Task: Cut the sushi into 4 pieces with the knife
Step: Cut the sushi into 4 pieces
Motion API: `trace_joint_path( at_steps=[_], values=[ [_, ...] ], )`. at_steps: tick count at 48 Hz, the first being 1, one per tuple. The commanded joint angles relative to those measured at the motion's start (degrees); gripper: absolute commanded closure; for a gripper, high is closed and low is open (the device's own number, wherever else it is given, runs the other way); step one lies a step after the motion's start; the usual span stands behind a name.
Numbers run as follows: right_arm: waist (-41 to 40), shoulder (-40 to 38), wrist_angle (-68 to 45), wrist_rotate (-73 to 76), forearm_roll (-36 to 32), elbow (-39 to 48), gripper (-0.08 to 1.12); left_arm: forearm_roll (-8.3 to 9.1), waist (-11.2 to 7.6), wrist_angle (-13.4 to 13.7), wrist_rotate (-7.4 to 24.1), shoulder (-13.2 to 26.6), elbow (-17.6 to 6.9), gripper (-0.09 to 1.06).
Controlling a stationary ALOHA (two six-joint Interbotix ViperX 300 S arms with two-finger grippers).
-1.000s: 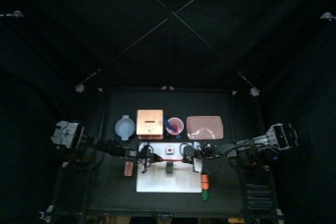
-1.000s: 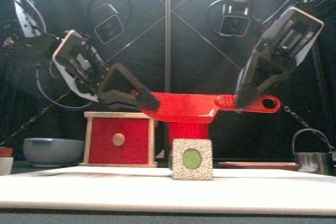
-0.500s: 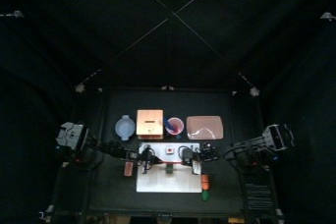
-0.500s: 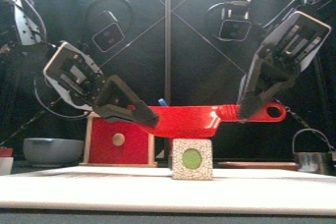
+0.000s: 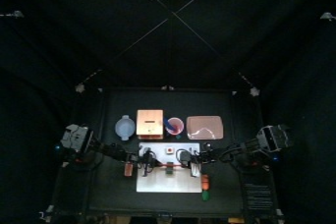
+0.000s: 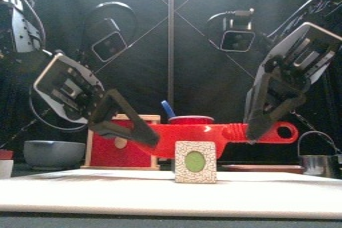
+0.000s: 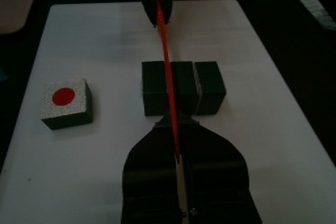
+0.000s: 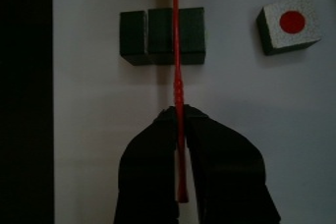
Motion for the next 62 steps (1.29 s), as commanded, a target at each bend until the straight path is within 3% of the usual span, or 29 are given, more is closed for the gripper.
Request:
trace_joint_path(
  at_steps=[1, 7, 13, 18, 25, 33, 40, 51, 62],
  values=[
    [-0.09, 1.14, 0.26, -0.09, 0.09, -0.70, 1.02, -1.14, 0.26, 0.18, 0.26, 2.11, -0.35, 0.87],
    [-1.05, 2.99, 0.53, -0.09, -0.09, -0.62, 1.02, -1.76, 0.88, 0.18, 0.35, 4.75, -0.97, 0.87],
    [-2.99, 2.64, 1.23, -0.18, -0.53, -0.44, 1.02, -1.76, 2.72, 1.32, 0.44, 5.27, -1.32, 0.87],
    [-5.10, 1.32, 2.64, -0.18, -1.58, -0.26, 1.02, -1.58, 4.66, 3.69, 0.53, 3.87, -1.32, 0.87],
    [-7.21, -0.79, 4.13, -0.18, -3.16, -0.44, 1.02, 0.18, 7.38, 7.12, 1.49, 1.05, -1.32, 0.87],
    [-7.03, -4.13, 5.01, -0.09, -3.43, -0.62, 1.02, 1.23, 7.73, 8.17, 3.87, -2.55, -1.23, 0.87],
    [-5.89, -7.12, 5.10, -0.09, -2.99, -0.70, 1.02, 1.14, 6.94, 8.26, 4.31, -5.71, -1.14, 0.87],
    [-1.32, -10.37, 4.75, -0.09, -1.67, -0.88, 1.02, 1.05, 2.72, 8.17, 4.22, -10.63, -0.97, 0.87],
    [2.72, -9.14, 3.43, -0.09, 1.14, -0.88, 1.02, 0.88, -1.23, 8.26, 3.78, -10.46, -1.05, 0.87]
  ],
)
